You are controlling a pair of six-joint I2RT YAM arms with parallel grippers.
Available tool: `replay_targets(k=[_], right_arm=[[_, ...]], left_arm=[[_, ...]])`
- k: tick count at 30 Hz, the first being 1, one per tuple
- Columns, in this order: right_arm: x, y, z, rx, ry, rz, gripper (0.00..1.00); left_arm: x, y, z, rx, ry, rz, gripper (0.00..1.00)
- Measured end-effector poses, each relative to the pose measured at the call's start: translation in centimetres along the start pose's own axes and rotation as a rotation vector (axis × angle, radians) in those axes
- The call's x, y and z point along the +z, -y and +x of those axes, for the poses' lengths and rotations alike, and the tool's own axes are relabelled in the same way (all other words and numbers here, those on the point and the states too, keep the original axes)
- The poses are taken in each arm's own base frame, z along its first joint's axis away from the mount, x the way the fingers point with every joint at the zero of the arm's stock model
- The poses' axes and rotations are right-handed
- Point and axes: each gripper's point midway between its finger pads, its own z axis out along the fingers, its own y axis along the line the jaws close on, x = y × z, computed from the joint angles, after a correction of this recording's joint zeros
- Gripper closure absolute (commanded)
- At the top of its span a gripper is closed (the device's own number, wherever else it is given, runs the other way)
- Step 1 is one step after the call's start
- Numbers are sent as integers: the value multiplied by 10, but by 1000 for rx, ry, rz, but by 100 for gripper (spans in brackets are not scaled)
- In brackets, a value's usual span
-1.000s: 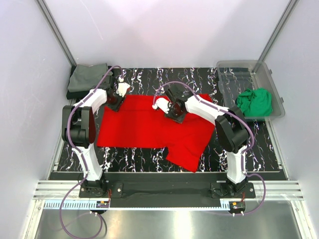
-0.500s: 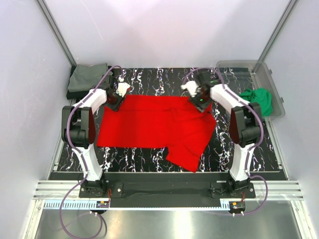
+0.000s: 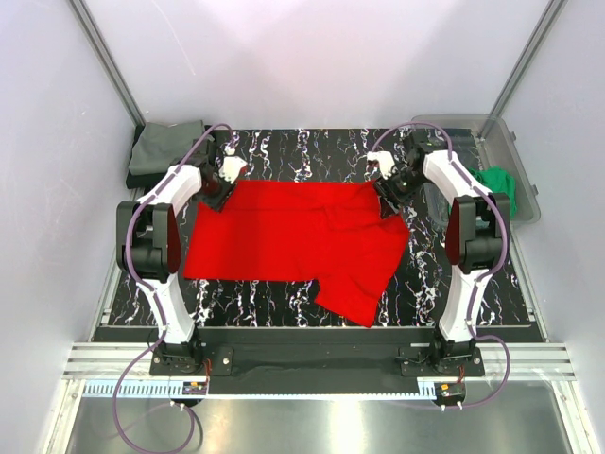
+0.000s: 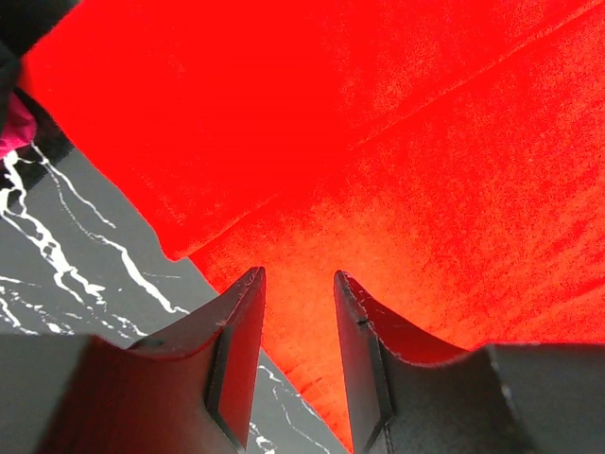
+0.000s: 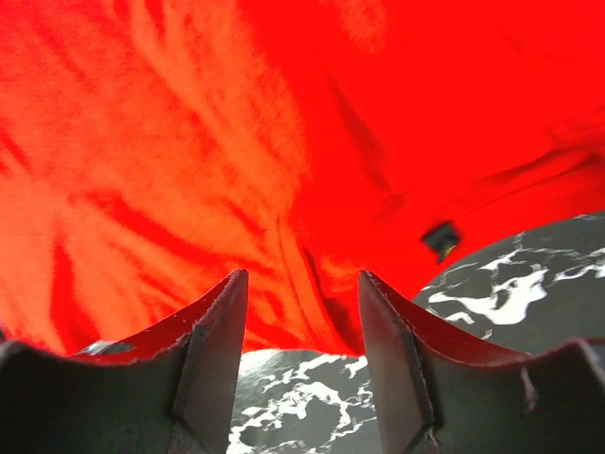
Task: Fold and stack the t-shirts
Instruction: Fold the tshirt
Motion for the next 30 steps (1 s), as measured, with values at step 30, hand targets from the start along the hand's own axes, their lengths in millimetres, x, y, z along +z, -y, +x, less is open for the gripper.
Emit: replay_targets(k=[30], right_arm=[[30,-17,-5,131,64,-308,39]], left_arm=[[4,12,6,80,-64,-18,60]])
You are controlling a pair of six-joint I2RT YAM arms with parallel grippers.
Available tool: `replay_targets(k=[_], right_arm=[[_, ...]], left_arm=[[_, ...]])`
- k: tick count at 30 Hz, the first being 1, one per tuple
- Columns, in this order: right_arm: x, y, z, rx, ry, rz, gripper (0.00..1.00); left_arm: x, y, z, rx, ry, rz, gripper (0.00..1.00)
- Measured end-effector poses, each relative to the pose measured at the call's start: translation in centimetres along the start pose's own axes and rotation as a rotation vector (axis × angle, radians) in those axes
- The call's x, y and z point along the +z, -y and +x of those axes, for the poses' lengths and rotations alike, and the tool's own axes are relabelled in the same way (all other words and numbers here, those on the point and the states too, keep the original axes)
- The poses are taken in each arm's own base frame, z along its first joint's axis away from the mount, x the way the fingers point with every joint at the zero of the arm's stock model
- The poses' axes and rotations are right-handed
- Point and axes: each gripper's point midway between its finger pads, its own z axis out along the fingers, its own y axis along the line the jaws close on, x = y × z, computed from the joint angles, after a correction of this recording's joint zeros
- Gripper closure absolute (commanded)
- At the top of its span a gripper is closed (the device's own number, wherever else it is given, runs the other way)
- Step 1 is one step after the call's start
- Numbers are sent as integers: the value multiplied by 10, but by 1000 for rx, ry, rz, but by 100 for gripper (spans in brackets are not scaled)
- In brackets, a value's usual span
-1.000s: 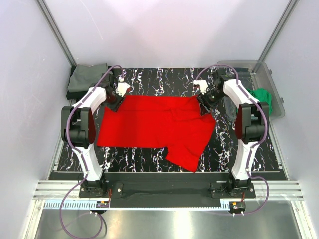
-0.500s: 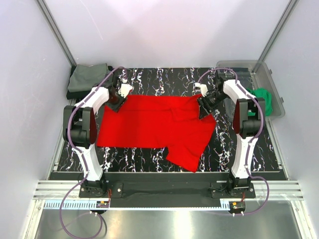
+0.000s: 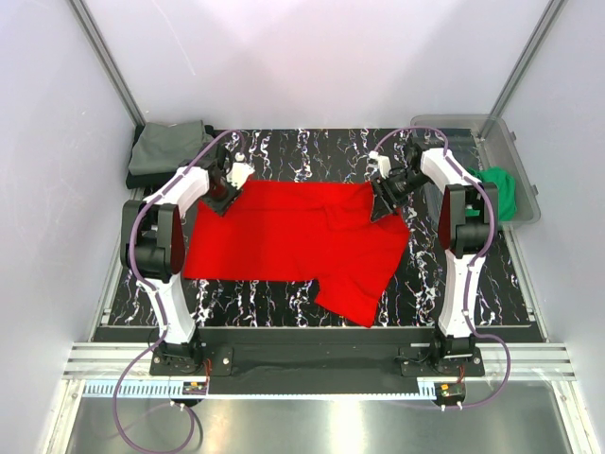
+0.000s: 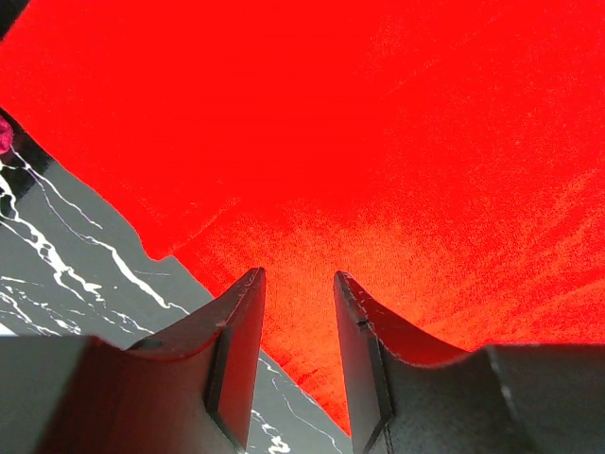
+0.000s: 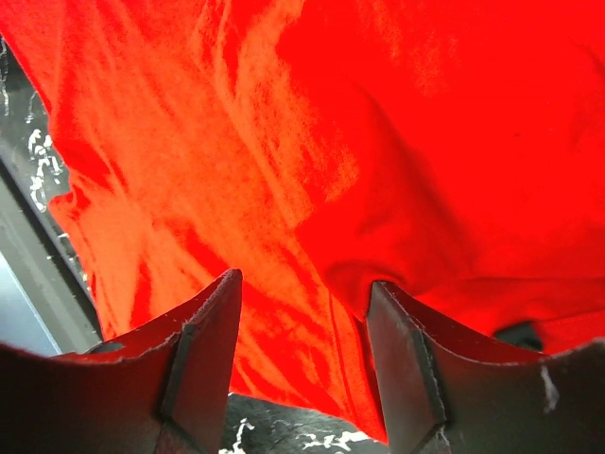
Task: Fold and stack the t-shirts
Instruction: Fold the tshirt
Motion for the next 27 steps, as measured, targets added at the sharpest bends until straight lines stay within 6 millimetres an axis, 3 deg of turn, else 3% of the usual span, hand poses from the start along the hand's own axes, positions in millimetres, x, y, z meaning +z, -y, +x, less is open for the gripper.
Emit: replay_targets(k=[12,23,26,27], right_arm=[[4,-9,15,78,-36,-31,44],[16,3,32,88,-66,4,46],[16,7,32,79,-57,31,55],[16,9,31,74,-53,46,68]], left_arm=[[4,3,1,6,-10,8,60],[4,4,0,7,-10,9,60],[4,4,0,7,-10,9,60],[4,4,0,7,-10,9,60]])
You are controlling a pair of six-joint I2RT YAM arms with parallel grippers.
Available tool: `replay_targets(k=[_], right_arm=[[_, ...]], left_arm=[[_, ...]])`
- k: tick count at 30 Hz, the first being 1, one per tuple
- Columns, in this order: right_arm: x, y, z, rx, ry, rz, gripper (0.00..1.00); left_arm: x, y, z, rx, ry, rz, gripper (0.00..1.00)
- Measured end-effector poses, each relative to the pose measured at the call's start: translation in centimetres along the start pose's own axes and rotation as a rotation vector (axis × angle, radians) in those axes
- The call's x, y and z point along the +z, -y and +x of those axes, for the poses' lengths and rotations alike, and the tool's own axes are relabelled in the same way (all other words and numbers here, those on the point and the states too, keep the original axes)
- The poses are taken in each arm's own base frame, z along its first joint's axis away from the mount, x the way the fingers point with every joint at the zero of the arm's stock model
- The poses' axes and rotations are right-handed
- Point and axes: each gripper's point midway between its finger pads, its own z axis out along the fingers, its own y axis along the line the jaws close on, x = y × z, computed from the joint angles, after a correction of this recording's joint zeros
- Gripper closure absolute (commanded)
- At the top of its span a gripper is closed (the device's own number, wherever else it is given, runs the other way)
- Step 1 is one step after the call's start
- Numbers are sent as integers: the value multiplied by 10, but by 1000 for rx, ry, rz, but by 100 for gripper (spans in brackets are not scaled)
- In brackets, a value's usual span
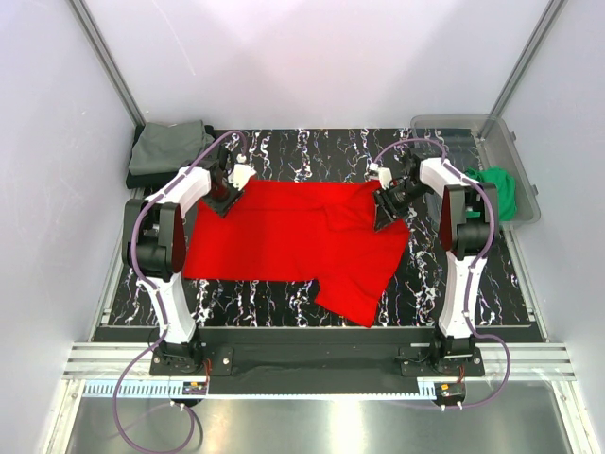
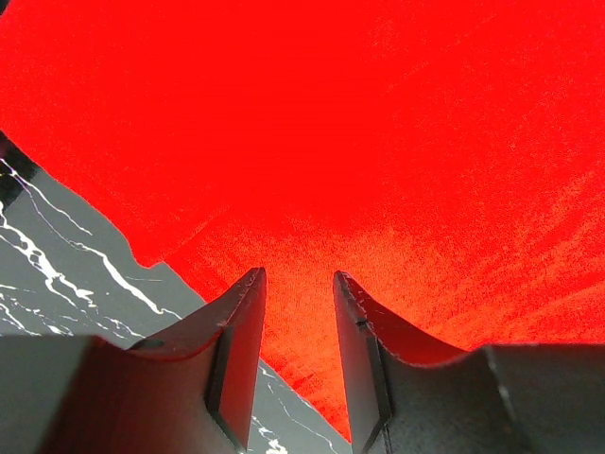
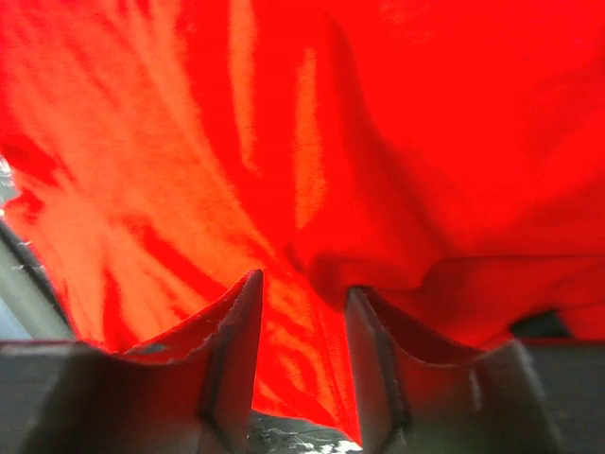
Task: Fold and stack the t-shirts
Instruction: Fold the tshirt
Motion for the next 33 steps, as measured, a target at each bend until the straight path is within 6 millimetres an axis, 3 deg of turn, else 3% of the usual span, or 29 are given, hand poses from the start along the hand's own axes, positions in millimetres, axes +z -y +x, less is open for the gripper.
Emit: replay_targets(k=[4,9,18,28,30,31,33], right_arm=[[0,10,-3,-2,11,51,90],[-3,11,-9,18,28,73,96],[-27,-13,-26,63,80,48,97],[-26,-25,-14,139,45,10,96],[-25,-26,-12,147,38,7,94],[-25,-26,-12,149,36,6,83],[-25,-26,-11,156,32,7,77]], left_arm=[[0,0,0,0,0,0,60],[0,0,0,0,-1,1,60],[0,1,0,-7,2,4,61],[0,1,0,-8,2,5,60],[0,1,0,-8,2,5,60],[0,1,0,-8,2,5,60],[0,1,0,-8,2,5,61]])
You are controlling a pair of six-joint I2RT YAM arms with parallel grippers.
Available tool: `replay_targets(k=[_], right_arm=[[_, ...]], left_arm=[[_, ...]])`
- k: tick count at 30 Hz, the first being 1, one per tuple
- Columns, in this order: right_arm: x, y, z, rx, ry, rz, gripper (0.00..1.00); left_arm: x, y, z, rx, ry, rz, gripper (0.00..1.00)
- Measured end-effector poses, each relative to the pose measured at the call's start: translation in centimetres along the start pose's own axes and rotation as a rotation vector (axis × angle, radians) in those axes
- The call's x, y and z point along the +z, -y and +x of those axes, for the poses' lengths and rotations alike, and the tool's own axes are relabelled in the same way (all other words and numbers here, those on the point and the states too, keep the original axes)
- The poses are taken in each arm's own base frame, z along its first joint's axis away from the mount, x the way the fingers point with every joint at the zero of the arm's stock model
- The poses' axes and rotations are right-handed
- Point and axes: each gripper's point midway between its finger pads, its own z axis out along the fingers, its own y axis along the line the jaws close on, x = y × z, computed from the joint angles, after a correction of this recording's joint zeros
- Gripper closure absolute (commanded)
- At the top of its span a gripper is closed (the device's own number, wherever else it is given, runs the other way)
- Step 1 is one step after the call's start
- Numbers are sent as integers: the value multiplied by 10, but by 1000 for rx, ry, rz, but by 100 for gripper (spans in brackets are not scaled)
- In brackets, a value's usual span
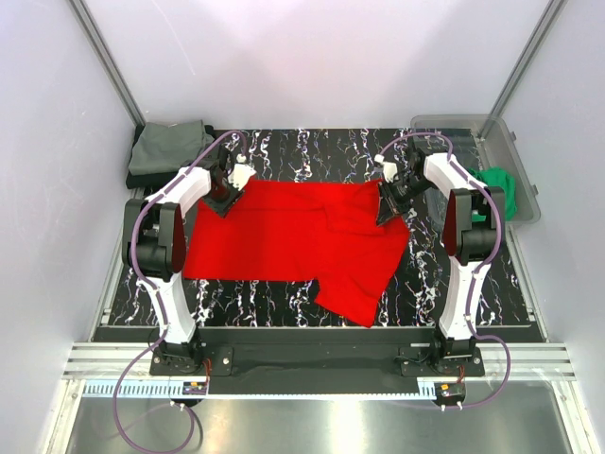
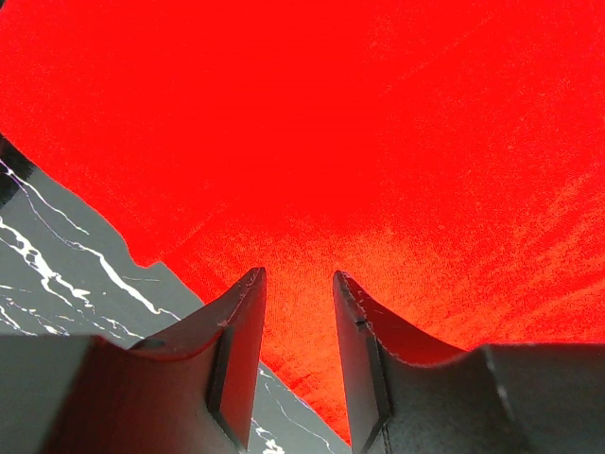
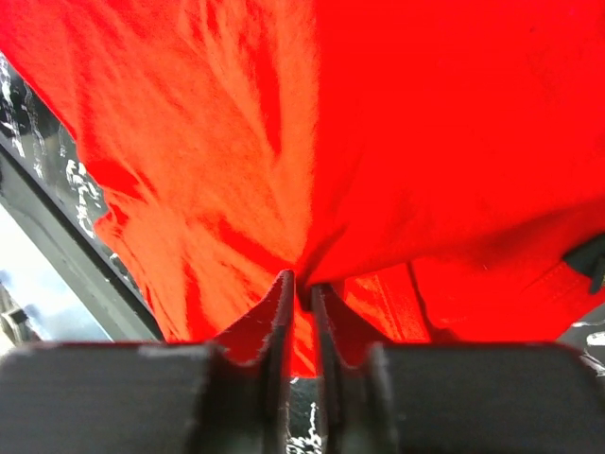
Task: Fold and stack the t-shirts
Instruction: Fold the tshirt
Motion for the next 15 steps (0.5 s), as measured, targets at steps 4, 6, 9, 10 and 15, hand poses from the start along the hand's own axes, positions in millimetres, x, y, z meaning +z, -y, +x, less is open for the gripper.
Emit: replay_targets(k=[4,6,9,10,15], right_arm=[[-1,9,4,-1,-21,52,49],[-3,19,2,-21,-22,102,46],[-15,31,-7,-86,0,201,43],[-24,33,-14,-121,24,241,43],[-70,28,-57,-246,186,386,46]], left_arm=[[0,0,0,0,-1,-1,61],[0,0,0,1,-1,-2,60],[0,-1,0,1,-1,-4,60],[0,-1,0,1,-1,-6,59],[-9,-13,-15,1,26,-36,59]])
